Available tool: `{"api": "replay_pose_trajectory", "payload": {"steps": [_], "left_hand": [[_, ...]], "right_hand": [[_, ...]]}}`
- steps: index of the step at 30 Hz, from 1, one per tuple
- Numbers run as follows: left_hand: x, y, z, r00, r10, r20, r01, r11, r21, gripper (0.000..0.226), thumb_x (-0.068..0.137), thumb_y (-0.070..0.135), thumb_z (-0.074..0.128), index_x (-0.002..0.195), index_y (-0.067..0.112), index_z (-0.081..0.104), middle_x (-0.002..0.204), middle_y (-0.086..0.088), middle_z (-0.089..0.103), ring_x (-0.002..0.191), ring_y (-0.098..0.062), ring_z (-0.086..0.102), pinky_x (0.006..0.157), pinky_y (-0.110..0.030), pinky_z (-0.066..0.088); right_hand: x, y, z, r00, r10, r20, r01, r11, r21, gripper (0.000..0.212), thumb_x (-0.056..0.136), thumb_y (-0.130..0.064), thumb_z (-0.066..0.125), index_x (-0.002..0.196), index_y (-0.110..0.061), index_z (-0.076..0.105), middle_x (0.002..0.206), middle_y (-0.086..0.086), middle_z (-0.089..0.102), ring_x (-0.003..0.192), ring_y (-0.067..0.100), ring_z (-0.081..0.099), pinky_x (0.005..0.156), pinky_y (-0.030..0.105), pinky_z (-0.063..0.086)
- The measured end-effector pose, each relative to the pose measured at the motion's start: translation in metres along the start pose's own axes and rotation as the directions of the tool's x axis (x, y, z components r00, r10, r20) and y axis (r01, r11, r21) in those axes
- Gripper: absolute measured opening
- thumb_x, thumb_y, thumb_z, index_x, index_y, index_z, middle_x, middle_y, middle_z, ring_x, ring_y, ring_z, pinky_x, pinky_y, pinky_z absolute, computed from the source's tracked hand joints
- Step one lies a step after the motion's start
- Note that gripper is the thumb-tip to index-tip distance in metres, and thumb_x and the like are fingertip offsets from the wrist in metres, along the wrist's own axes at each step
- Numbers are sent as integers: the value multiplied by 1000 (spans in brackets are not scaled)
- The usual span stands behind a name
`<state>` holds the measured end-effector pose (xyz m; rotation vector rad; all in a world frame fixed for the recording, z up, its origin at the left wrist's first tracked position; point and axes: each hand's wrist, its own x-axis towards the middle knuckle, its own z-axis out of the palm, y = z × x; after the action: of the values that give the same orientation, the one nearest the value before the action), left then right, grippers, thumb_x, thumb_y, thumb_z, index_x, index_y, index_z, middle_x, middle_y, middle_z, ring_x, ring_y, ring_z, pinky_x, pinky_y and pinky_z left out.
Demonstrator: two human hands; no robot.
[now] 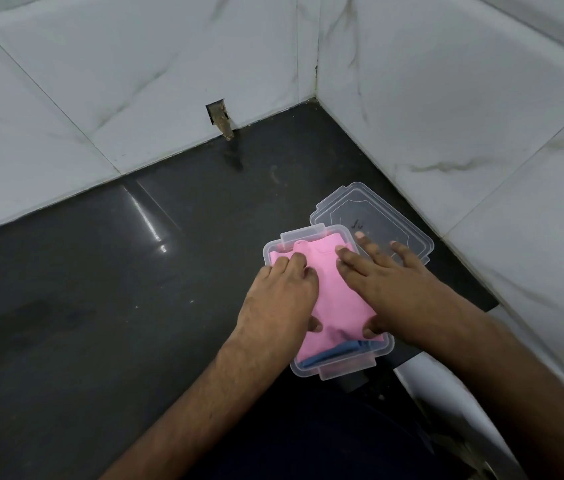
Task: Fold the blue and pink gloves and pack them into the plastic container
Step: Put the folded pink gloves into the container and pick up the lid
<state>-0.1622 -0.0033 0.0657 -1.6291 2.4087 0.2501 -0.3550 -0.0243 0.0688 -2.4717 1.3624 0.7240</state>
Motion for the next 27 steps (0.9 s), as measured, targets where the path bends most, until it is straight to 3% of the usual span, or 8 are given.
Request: {"api": "replay_pose_trajectory", "payload": {"steps": [5, 10, 14, 18, 23, 27], "left_hand": [[-4, -3, -2, 988, -92, 125, 106, 989, -107, 98, 83, 34, 83, 158, 6, 27, 157, -11, 35, 142, -26, 38, 122, -36, 28], [-3, 0, -5, 987, -126, 104, 133, 989, -67, 81, 90, 19, 74, 155, 8, 28, 158, -10, 34, 151, -26, 30, 129, -40, 7], [-1, -1, -7, 985, -118, 129, 121, 993, -16, 81, 89, 20, 73, 155, 8, 26, 157, -9, 35, 149, -25, 33, 130, -43, 10], [-3, -2, -7, 987, -104, 121, 107, 994, -16, 80, 90, 18, 70, 156, 8, 25, 159, -10, 33, 150, -26, 32, 130, -45, 11], [-14, -9, -4, 997, -70, 29, 72, 992, -103, 80, 93, 24, 68, 158, 16, 23, 161, -10, 31, 149, -27, 33, 127, -41, 12], [-24, -16, 0, 996, -58, -64, 46, 983, -179, 65, 98, 39, 62, 155, 22, 35, 159, -6, 36, 143, -24, 38, 126, -40, 18]], "right_hand": [[2, -9, -2, 998, 55, 36, -56, 998, 29, 118, 83, -47, 76, 159, -18, -8, 170, 4, -13, 154, 34, -19, 121, 58, 1], [9, -20, -3, 989, 110, 99, -125, 979, 160, 117, 84, -46, 75, 159, -21, -12, 170, -1, -15, 155, 35, -16, 122, 59, 4], [8, -23, 2, 987, 133, 91, -150, 963, 222, 122, 83, -46, 77, 159, -24, -15, 169, -3, -18, 156, 35, -11, 122, 59, 9], [6, -23, 5, 995, 90, 53, -99, 973, 207, 122, 82, -50, 77, 159, -24, -14, 169, 1, -18, 156, 35, -13, 123, 56, 5], [-2, -16, 8, 998, 64, -26, -55, 963, 265, 98, 93, -63, 52, 160, -29, -12, 169, -5, -20, 155, 26, -19, 123, 50, 1], [-9, -17, 9, 976, 174, -131, -108, 910, 400, 85, 98, -54, 50, 161, -28, 0, 171, -3, -10, 157, 27, 4, 123, 49, 17]]}}
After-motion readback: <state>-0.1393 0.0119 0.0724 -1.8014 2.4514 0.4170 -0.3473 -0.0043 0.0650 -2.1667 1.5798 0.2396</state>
